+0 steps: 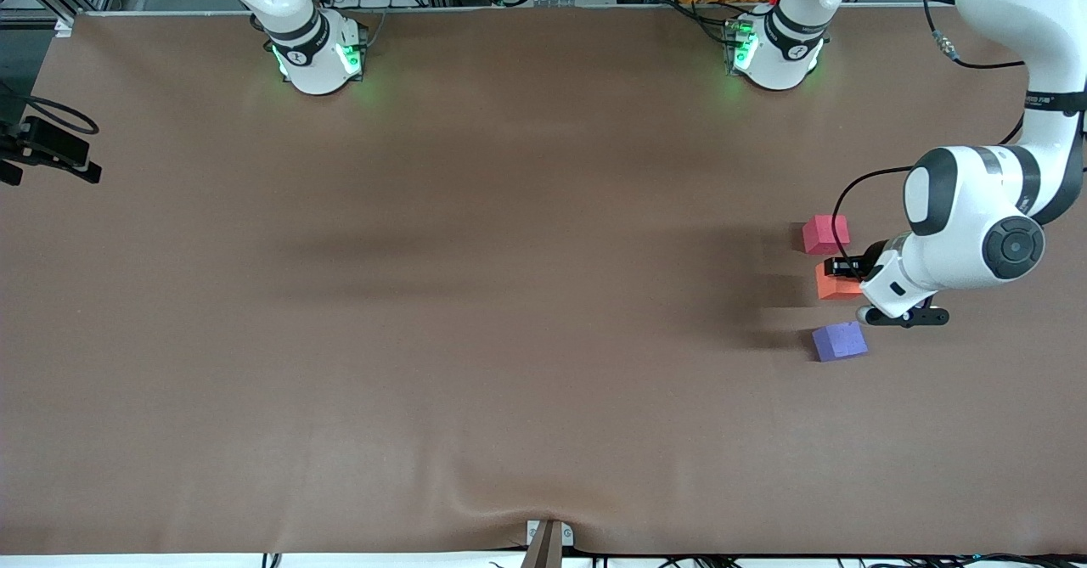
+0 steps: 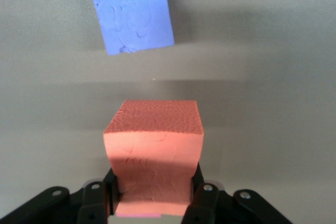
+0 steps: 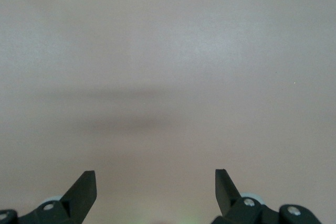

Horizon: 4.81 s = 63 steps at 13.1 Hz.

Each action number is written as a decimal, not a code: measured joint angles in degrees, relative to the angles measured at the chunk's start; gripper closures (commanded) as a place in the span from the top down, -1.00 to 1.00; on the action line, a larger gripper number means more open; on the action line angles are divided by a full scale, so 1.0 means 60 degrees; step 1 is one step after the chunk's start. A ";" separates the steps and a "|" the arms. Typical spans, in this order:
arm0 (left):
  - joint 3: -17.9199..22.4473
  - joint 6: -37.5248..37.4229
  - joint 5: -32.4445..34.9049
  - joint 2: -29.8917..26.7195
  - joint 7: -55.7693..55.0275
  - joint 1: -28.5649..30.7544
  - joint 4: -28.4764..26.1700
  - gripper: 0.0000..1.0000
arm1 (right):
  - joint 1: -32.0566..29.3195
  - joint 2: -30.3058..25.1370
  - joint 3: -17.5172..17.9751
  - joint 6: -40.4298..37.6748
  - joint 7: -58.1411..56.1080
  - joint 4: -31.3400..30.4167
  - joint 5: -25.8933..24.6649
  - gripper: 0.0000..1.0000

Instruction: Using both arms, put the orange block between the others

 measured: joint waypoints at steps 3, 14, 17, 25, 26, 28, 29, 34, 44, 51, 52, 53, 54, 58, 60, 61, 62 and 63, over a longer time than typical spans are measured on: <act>0.0000 0.0495 0.0000 0.0108 -0.0066 0.0003 -0.0272 -0.58 | 0.0000 0.0000 0.0001 0.0000 0.0000 -0.0002 0.0000 1.00; 0.0013 0.1519 0.0460 0.0651 -0.0070 0.0324 -0.0758 -0.56 | 0.0001 0.0013 0.0014 0.0000 0.0000 -0.0017 0.0002 1.00; -0.0006 0.1574 0.0609 0.0736 -0.0070 0.0299 -0.0823 -0.55 | 0.0001 0.0020 0.0015 0.0001 0.0000 -0.0022 0.0002 1.00; -0.0028 0.1904 0.0833 0.0930 -0.0070 0.0289 -0.0828 -0.49 | 0.0001 0.0023 0.0019 0.0001 0.0000 -0.0027 0.0005 1.00; -0.0034 0.1917 0.0833 0.0951 -0.0070 0.0289 -0.0828 -0.48 | 0.0001 0.0023 0.0021 0.0001 0.0000 -0.0028 0.0005 1.00; -0.0036 0.1928 0.0833 0.0971 -0.0070 0.0289 -0.0828 -0.41 | 0.0001 0.0023 0.0022 0.0001 0.0000 -0.0029 0.0005 1.00; -0.0038 0.1930 0.0833 0.0971 -0.0070 0.0289 -0.0828 -0.39 | 0.0001 0.0023 0.0022 0.0001 0.0000 -0.0029 0.0005 1.00; -0.0047 0.1958 0.0834 0.0983 -0.0070 0.0289 -0.0827 1.00 | 0.0002 0.0030 0.0027 0.0001 0.0000 -0.0034 0.0006 1.00; -0.0056 0.1207 0.0840 -0.0263 -0.0011 0.0346 -0.0021 1.00 | 0.0003 0.0071 0.0032 0.0008 0.0000 -0.0038 0.0008 1.00; -0.0056 -0.2668 0.0372 -0.1258 -0.0012 0.0397 0.3230 1.00 | 0.0003 0.0074 0.0033 0.0009 0.0000 -0.0038 0.0010 1.00; -0.0059 -0.2974 0.0362 -0.1261 -0.0012 0.0397 0.3553 1.00 | 0.0004 0.0075 0.0034 0.0010 0.0000 -0.0038 0.0010 1.00; -0.0067 -0.3288 0.0358 -0.1265 -0.0012 0.0396 0.3837 1.00 | 0.0004 0.0075 0.0036 0.0010 0.0000 -0.0039 0.0010 1.00; -0.0076 -0.3541 0.0358 -0.1268 -0.0012 0.0396 0.4087 1.00 | 0.0004 0.0075 0.0036 0.0010 0.0000 -0.0039 0.0011 1.00; -0.0079 -0.4251 0.0358 -0.1267 -0.0032 0.0398 0.4632 1.00 | 0.0004 0.0076 0.0039 0.0011 0.0000 -0.0039 0.0011 1.00; -0.0028 -0.4254 0.0357 -0.1232 -0.0070 0.0418 0.4911 1.00 | 0.0005 0.0075 0.0043 0.0011 0.0000 -0.0038 0.0012 1.00; -0.0005 -0.4269 0.0358 -0.1227 -0.0070 0.0427 0.5067 1.00 | 0.0005 0.0075 0.0043 0.0011 0.0000 -0.0038 0.0012 1.00; -0.0006 -0.4297 0.0358 -0.1231 -0.0070 0.0428 0.5190 1.00 | 0.0005 0.0076 0.0044 0.0011 0.0000 -0.0039 0.0012 1.00; -0.0017 -0.4345 0.0358 -0.1242 -0.0070 0.0427 0.5291 1.00 | 0.0005 0.0076 0.0045 0.0011 0.0000 -0.0038 0.0013 1.00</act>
